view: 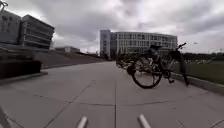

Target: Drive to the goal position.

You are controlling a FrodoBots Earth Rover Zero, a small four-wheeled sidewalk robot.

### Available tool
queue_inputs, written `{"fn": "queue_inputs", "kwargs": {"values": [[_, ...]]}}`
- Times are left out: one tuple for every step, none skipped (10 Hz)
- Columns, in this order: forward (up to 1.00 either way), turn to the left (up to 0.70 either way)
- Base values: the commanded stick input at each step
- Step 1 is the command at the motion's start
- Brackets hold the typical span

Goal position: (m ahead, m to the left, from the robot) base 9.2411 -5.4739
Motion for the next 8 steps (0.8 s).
{"fn": "queue_inputs", "kwargs": {"values": [[0.50,0.00],[0.50,0.00],[0.50,0.00],[0.50,0.00],[0.50,0.50],[0.50,0.50],[0.50,0.35],[0.50,0.00]]}}
